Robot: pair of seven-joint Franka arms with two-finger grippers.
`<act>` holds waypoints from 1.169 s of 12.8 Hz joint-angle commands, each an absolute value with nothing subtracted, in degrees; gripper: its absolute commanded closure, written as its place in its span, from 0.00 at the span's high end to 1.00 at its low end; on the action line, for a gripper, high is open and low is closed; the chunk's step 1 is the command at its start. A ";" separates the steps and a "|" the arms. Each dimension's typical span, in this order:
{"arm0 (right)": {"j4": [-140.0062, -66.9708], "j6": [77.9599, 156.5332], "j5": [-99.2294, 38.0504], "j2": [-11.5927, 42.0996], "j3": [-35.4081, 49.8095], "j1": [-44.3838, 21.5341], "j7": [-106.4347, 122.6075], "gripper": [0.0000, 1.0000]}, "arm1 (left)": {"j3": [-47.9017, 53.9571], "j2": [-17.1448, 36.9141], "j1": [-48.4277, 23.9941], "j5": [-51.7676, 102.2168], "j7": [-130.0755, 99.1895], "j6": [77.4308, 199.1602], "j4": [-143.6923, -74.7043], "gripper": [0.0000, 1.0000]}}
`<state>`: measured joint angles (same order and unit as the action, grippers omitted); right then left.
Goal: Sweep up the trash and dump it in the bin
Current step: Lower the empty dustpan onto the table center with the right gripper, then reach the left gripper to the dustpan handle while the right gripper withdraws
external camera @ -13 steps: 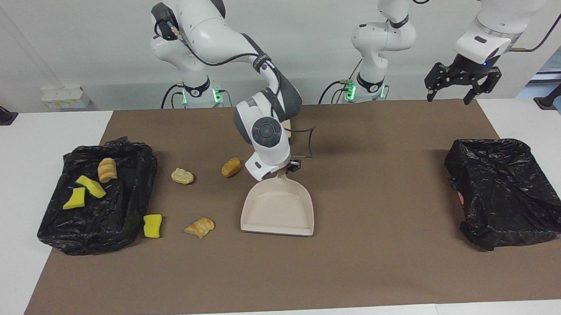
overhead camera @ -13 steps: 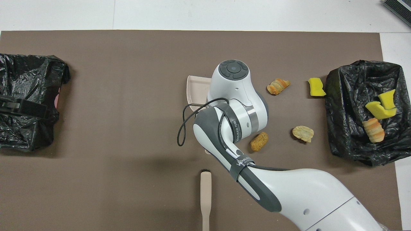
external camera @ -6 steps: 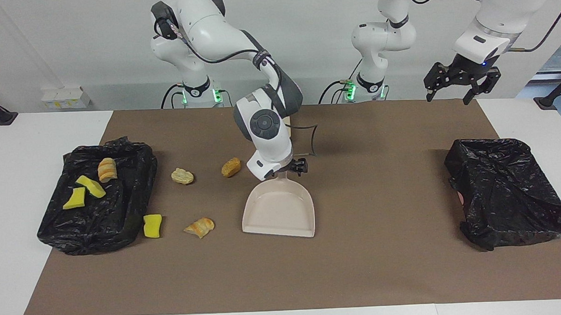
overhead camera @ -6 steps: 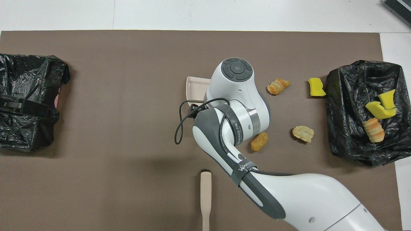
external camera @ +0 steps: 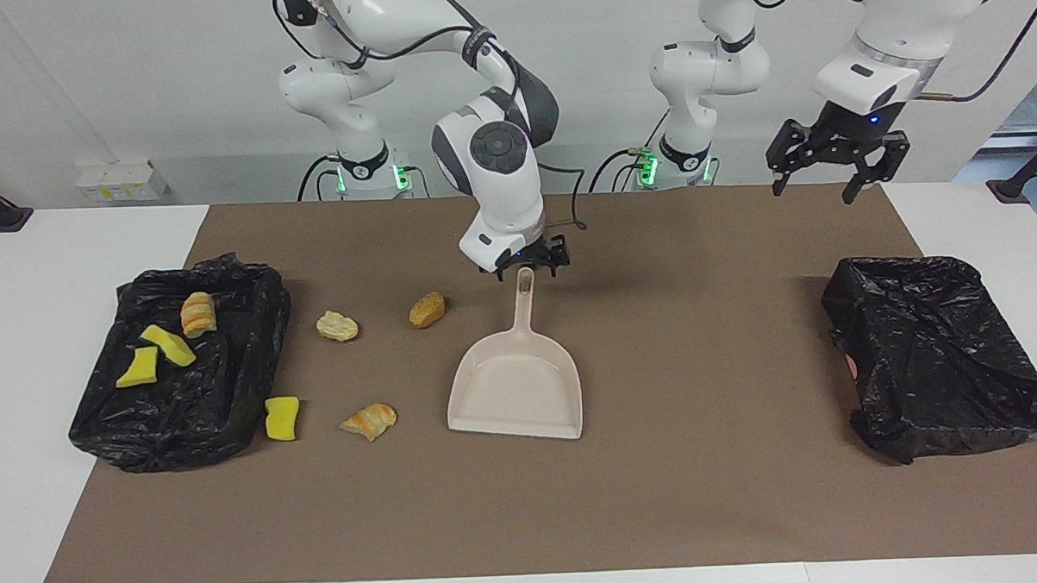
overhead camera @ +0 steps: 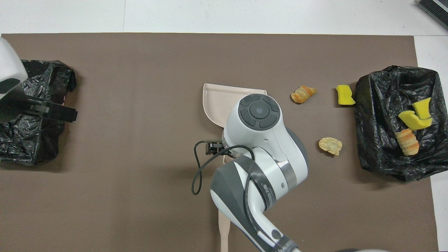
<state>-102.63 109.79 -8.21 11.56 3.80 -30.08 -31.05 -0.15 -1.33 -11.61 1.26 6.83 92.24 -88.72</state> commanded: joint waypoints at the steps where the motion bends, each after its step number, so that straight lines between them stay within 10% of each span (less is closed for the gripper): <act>1: -114.76 113.02 -6.94 1.43 3.78 -30.93 -31.28 1.00 | -0.79 -1.41 -15.63 1.05 6.59 96.67 -91.75 1.00; 15: -134.64 116.63 -6.50 -15.11 4.04 -46.92 -50.17 1.00 | -0.88 14.76 -37.96 1.14 -16.95 123.29 -101.33 1.00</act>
<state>-131.10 115.28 -6.46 -11.47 4.03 -45.06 -46.91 0.22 14.32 -35.84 1.31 -14.23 119.33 -99.06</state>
